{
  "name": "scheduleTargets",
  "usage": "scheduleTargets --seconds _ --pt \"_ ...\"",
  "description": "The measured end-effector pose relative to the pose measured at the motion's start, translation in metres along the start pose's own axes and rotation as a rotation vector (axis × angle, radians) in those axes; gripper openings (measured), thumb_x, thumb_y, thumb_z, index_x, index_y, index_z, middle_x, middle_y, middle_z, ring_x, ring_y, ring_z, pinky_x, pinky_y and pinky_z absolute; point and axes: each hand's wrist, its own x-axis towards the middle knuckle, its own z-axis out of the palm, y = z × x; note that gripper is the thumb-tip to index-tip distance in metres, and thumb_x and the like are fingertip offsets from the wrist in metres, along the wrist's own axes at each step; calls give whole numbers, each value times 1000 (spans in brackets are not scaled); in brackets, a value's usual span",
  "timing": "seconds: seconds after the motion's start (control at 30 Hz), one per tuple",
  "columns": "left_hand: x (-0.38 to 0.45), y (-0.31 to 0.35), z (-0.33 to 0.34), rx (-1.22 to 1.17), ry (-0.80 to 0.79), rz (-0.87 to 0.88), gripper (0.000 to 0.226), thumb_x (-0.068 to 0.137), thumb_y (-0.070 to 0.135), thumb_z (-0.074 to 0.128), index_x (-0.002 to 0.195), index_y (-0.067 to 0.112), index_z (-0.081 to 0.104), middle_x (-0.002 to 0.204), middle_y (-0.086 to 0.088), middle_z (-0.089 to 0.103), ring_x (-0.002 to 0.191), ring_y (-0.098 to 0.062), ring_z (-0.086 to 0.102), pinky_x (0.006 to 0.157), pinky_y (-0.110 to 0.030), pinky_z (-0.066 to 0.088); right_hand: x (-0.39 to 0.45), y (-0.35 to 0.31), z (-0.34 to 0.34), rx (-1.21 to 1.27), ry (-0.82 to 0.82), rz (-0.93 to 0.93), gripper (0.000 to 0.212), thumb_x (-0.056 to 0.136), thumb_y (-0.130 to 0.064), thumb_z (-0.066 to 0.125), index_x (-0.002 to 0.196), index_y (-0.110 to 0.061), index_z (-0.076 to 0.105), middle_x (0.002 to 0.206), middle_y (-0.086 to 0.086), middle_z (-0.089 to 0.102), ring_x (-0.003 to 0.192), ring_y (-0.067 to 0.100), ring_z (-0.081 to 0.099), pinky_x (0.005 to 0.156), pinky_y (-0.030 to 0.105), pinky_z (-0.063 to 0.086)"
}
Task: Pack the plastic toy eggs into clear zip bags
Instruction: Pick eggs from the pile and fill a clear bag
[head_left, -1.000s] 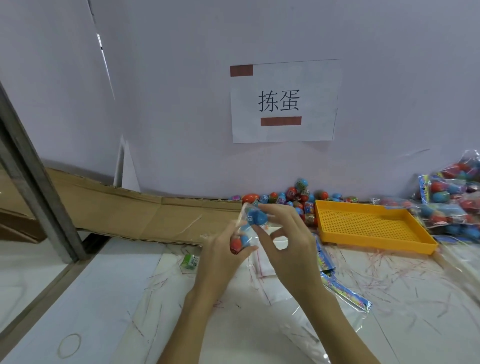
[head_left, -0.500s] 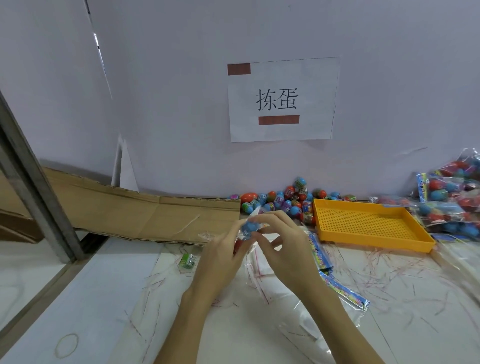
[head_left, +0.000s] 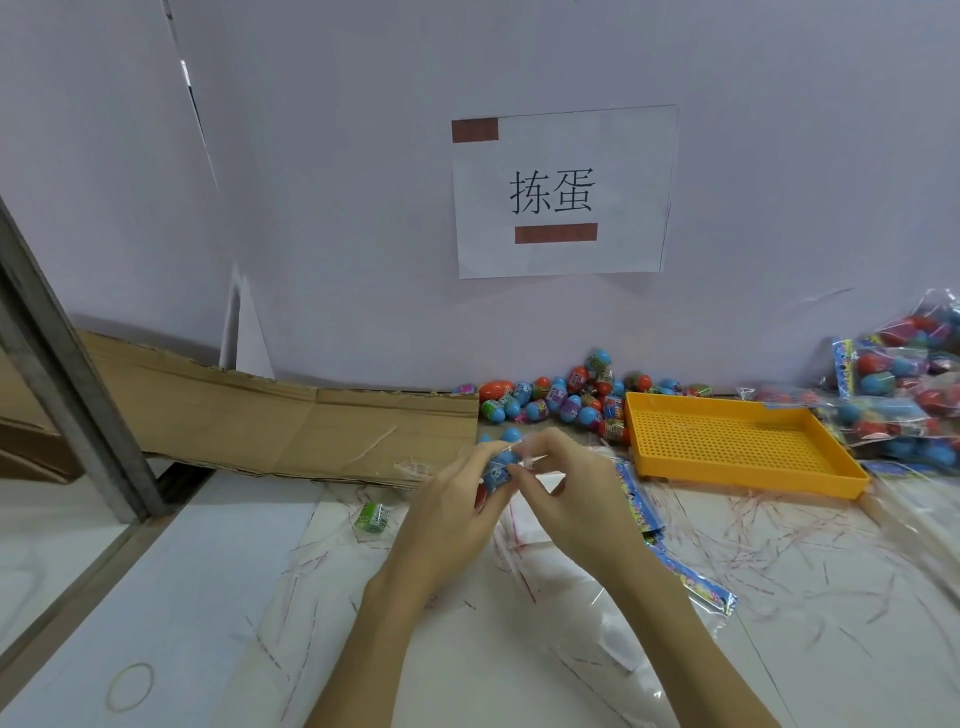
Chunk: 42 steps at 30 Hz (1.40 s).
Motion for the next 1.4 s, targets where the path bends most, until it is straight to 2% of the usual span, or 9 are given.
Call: scheduleTargets --seconds 0.23,0.33,0.6,0.73,0.83,0.93,1.03,1.27,1.4 --pt "1 -3 -1 9 -20 6 46 103 35 60 147 28 51 126 6 66 107 -11 64 92 -26 55 -5 -5 12 5 72 29 20 94 -18 70 96 -33 56 91 -23 60 84 -4 62 68 10 50" --pt "1 -5 -1 21 -12 8 44 104 35 58 147 29 51 124 8 66 101 -7 60 87 -19 49 -5 -7 12 55 31 12 24 95 -17 68 101 -37 58 95 -31 59 93 -8 61 69 8 48" --pt "2 -7 -3 84 27 61 46 100 25 67 144 30 54 119 9 71 101 -9 66 79 -13 48 -8 -4 13 134 -89 71 13 98 -36 63 111 -32 65 98 -22 69 97 -9 61 73 8 46" --pt "3 -9 -5 27 66 16 56 96 28 73 147 30 52 114 6 72 97 -14 68 81 -30 59 -9 -6 18 230 -49 107 18 92 -32 73 108 -27 66 100 -20 69 97 -9 63 71 8 47" --pt "4 -10 -4 -3 57 -52 62 93 36 75 148 29 48 110 5 70 96 -15 67 80 -25 59 -7 -6 17 264 -34 109 14 90 -25 76 99 -30 67 97 -17 71 95 -4 66 69 10 47" --pt "4 -13 -2 -23 35 -60 47 94 33 74 136 26 55 96 8 67 85 -9 65 69 -11 52 -8 -6 15 225 -73 75 15 93 -24 73 96 -36 64 96 -19 71 96 -3 65 71 10 46" --pt "4 -17 1 7 18 -52 33 95 32 73 125 28 58 85 15 62 77 -8 63 63 -11 48 -8 -3 14 127 -98 55 6 94 -27 70 96 -32 68 92 -21 69 96 0 60 72 10 41" --pt "5 -13 -2 -34 7 -90 59 93 42 72 147 30 52 92 14 65 81 0 64 68 -6 49 -6 -2 10 46 -110 5 13 93 -34 69 100 -45 65 94 -29 65 99 -3 54 73 10 38" --pt "4 -7 -5 -111 -7 -105 68 95 37 70 156 40 39 116 10 71 97 -5 69 84 -21 60 -5 -4 10 80 -64 -48 8 92 -33 70 97 -38 66 99 -27 65 93 2 58 74 10 41"
